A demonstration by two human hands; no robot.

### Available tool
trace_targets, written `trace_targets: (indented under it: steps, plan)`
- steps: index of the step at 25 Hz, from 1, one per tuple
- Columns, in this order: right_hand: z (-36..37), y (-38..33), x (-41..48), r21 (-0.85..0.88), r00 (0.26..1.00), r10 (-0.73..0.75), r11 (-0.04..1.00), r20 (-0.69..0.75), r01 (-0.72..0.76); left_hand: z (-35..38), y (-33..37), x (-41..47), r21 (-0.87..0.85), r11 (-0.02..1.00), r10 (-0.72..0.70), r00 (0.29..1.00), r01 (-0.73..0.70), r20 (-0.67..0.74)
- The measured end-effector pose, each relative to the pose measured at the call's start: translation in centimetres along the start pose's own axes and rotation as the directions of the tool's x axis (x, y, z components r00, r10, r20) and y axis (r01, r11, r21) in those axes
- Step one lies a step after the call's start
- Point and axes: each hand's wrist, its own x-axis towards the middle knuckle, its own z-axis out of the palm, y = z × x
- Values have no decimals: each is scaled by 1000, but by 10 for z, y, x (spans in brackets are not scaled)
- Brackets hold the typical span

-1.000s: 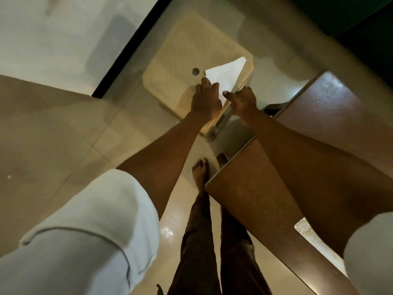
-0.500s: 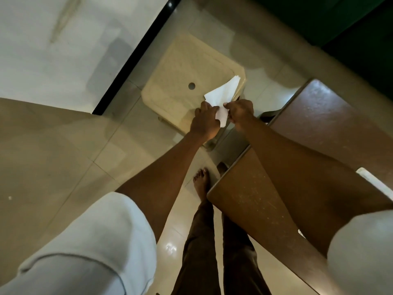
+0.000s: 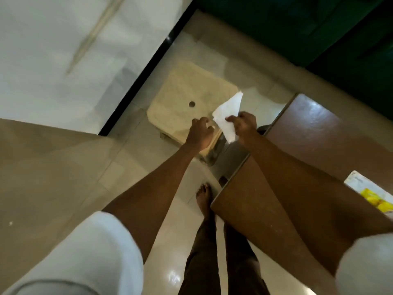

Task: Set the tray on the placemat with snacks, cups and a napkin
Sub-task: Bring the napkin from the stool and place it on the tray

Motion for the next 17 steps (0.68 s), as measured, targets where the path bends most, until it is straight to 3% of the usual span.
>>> trace_targets:
  steps: [3, 6, 10, 14, 17]
  plan:
    - [-62, -62, -48, 73, 993, -113, 991, -31, 115, -42, 70, -24, -121, 992, 21, 1000, -19, 21]
    - [-142, -148, -95, 108, 973, -197, 972, -121, 210, -87, 188, -52, -271, 950, 174, 984, -156, 42]
    - [-267, -253, -202, 247, 891, -392, 862, -229, 443, -118, 361, -163, -630, 737, 410, 902, -243, 132]
    - [-368, -273, -306, 268, 789, -509, 752, -345, 602, -84, 446, -278, -805, 542, 593, 789, -243, 161]
    - [-437, -256, -376, 258, 684, -547, 657, -483, 708, -50, 493, -357, -830, 473, 673, 729, -295, 124]
